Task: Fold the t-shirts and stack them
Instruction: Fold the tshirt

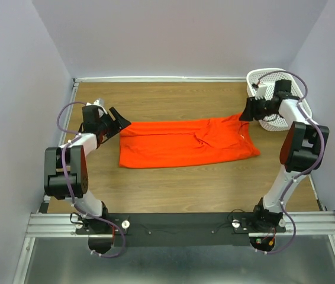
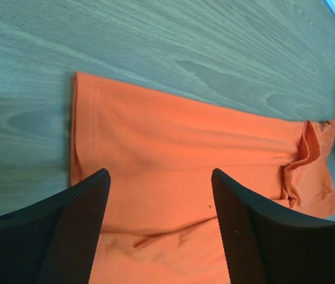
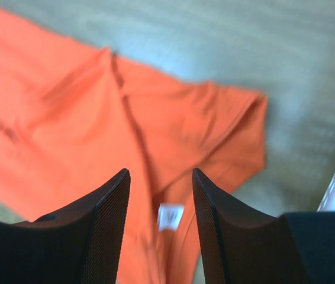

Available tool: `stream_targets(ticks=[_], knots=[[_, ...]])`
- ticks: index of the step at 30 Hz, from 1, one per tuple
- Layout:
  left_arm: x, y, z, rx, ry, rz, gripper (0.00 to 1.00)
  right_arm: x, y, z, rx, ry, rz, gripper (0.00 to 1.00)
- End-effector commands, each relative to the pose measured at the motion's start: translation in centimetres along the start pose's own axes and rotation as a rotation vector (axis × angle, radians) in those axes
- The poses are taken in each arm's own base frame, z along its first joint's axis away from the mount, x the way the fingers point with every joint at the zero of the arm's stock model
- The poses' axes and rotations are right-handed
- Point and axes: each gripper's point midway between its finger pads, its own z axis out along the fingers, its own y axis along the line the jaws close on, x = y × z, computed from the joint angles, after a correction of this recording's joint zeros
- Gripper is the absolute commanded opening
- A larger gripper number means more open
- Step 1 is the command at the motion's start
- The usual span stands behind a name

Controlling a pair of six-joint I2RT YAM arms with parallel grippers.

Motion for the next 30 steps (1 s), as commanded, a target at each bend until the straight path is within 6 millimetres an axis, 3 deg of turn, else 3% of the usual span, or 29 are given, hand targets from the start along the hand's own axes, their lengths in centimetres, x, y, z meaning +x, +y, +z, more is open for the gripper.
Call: stream_targets(ticks=[1, 3, 9, 16, 23, 30], knots=[[-1.2, -0.6, 1.3, 0.048, 0.002, 0.027, 0.75, -2.5, -3.6, 3.1, 0.194, -0.021, 0.076, 0.53], [-1.7, -0.4, 1.7, 0.030, 0.010, 0.041, 0.74, -3.4, -3.8, 4.0, 0.240, -0.021, 0.093, 0.53], [-1.8, 1.7, 3.2, -0.060, 0.049, 0.042, 0.70, -3.3, -4.9, 5.9, 0.286, -0.014, 0.119, 0.53], [-3.3, 3.7, 3.9, -0.185, 0.032, 0.082, 0.68, -3.1, -5.1, 6.0, 0.296, -0.011, 0.122, 0.53], [-2.2, 5.0, 4.9, -0.218, 0.093, 0.087, 0.65, -3.5, -6.0, 6.0, 0.342, -0.016, 0.139, 0.50], [-1.5, 5.4, 5.9, -0.232, 0.136, 0.100, 0.53, -3.5, -5.9, 6.1, 0.333, -0.018, 0.145, 0.50]])
